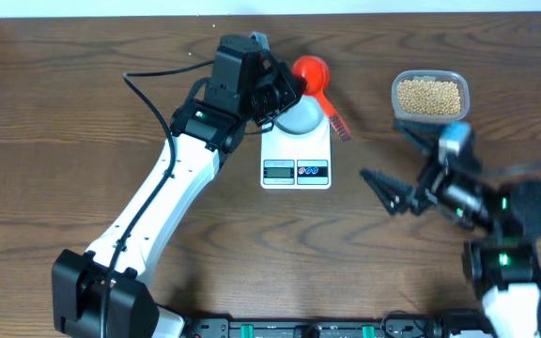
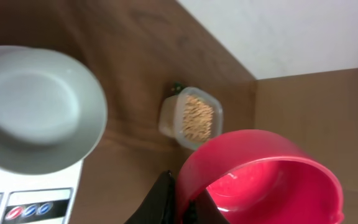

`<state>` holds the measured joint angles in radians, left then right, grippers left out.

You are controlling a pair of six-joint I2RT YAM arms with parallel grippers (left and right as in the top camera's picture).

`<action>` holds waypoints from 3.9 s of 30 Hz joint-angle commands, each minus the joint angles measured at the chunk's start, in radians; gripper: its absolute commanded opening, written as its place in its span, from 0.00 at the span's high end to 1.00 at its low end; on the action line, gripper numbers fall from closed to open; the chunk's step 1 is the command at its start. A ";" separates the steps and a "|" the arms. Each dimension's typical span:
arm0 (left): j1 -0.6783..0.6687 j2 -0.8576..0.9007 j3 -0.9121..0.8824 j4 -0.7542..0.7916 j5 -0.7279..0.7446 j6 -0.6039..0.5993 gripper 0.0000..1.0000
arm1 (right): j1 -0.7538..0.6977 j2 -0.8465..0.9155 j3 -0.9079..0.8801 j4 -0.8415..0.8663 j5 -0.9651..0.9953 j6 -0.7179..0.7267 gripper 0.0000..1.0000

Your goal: Scoop item into bowl and weigh 50g on scale

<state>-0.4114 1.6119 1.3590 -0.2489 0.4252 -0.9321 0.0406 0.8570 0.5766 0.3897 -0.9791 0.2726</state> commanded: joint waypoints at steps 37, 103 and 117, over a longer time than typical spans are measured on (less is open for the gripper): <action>0.000 -0.011 0.003 0.053 -0.018 -0.193 0.93 | 0.065 0.439 0.326 -0.150 0.048 0.272 0.12; -0.050 -0.011 0.003 0.042 -0.041 -0.417 0.93 | 0.177 0.439 0.323 -0.171 0.259 0.328 0.97; -0.050 -0.011 0.003 0.029 -0.049 -0.384 0.13 | 0.175 0.439 0.323 -0.178 0.280 0.324 0.99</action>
<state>-0.4595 1.6119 1.3590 -0.2119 0.3870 -1.3403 0.2089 1.2987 0.8848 0.2100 -0.7170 0.6132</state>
